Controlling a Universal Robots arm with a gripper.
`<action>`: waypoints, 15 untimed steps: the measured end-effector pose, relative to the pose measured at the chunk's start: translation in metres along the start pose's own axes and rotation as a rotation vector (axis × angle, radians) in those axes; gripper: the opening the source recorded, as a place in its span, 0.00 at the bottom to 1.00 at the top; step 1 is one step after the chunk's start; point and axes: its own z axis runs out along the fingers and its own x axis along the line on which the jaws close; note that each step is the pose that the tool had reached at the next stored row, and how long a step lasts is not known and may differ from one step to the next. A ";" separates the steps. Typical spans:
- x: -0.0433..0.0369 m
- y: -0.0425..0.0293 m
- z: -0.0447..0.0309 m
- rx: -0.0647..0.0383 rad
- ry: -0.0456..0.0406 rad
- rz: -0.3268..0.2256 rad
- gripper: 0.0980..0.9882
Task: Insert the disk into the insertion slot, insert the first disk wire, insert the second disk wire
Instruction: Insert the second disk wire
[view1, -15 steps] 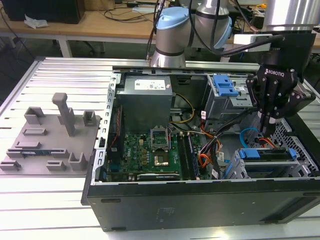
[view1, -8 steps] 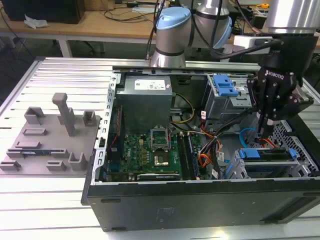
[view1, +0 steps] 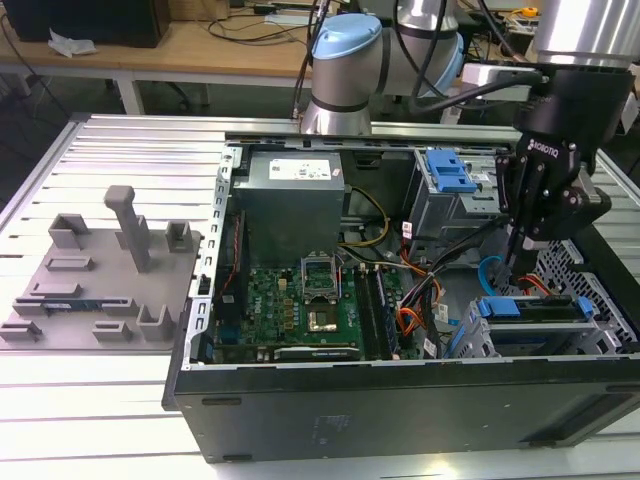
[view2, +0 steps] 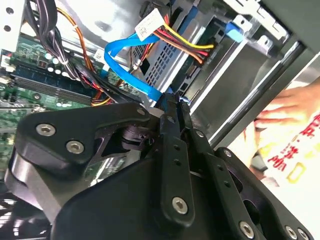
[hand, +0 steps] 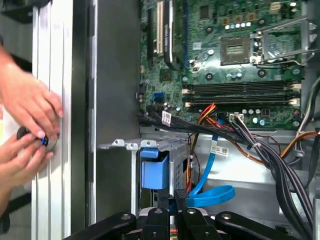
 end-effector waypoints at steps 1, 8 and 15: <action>0.0000 0.0000 0.0000 -0.007 -0.0009 0.019 0.07; -0.0004 -0.0078 0.0005 -0.031 -0.0178 0.079 0.07; 0.0014 -0.0222 0.0019 -0.042 -0.0803 0.095 0.07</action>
